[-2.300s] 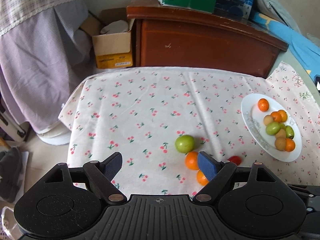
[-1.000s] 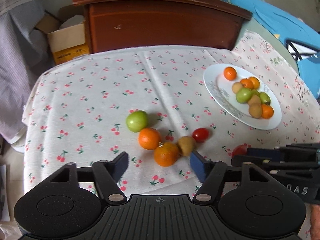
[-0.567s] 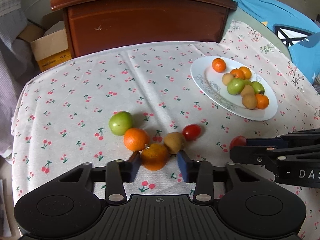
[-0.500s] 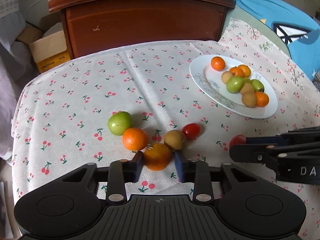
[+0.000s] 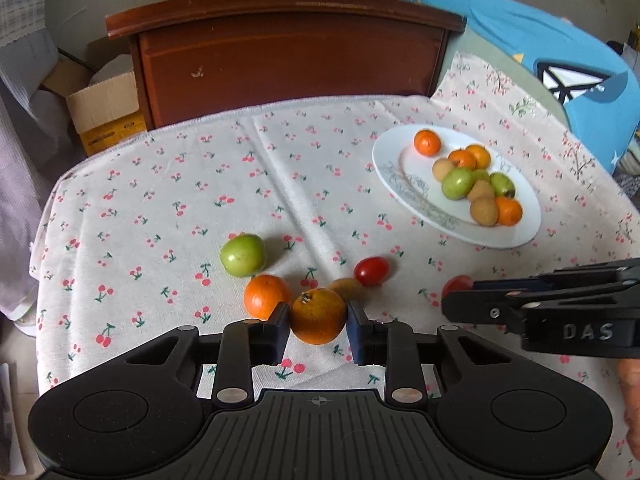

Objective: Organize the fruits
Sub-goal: 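Grasp a tangerine with the left tool while the right tool grasps a red tomato, then carry the tangerine and tomato onto the plate and open both tools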

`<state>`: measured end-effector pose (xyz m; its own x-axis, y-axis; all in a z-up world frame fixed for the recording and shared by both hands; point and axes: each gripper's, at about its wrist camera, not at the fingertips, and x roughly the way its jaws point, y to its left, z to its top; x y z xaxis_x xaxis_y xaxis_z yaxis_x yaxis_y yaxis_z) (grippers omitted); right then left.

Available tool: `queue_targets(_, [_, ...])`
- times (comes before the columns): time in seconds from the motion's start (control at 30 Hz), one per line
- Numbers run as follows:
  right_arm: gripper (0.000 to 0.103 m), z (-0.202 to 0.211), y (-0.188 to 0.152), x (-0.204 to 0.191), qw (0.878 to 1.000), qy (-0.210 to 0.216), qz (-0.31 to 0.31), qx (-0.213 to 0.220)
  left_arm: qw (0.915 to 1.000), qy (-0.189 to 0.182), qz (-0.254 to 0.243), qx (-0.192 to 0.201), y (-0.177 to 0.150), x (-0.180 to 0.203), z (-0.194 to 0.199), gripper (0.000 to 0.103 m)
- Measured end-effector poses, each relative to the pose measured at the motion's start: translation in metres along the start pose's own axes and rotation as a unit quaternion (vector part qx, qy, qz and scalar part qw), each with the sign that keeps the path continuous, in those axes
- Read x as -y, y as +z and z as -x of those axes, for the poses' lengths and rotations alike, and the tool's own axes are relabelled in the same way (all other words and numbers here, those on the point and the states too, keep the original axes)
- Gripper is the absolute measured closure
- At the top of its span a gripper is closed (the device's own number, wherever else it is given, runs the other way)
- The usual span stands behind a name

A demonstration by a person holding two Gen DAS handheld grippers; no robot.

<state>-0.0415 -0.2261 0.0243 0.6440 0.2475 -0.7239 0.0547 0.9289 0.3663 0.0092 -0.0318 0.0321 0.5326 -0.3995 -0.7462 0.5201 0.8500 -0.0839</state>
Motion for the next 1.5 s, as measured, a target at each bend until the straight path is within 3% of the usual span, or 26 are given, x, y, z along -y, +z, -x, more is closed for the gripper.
queue_targets(0.5, [0.075,0.013,0.009,-0.001,1.0,0.01,-0.007,0.024,0.9994,-0.013,0.006,0.033,0.014,0.008,0.016,0.076])
queue_targets(0.97, [0.075,0.051,0.045,0.017,0.995,0.005,-0.028,0.091,0.9963,-0.041,-0.003,0.076,0.048,0.031,0.016,0.076])
queue_targets(1.27, [0.075,0.066,0.075,0.053,0.99,-0.015,-0.07,0.124,0.9953,-0.057,0.016,0.076,0.068,0.036,-0.003,0.076])
queue_targets(1.5, [0.075,0.053,0.085,0.092,0.985,-0.05,-0.122,0.114,0.9962,-0.065,0.005,0.058,0.074,0.051,-0.03,0.076])
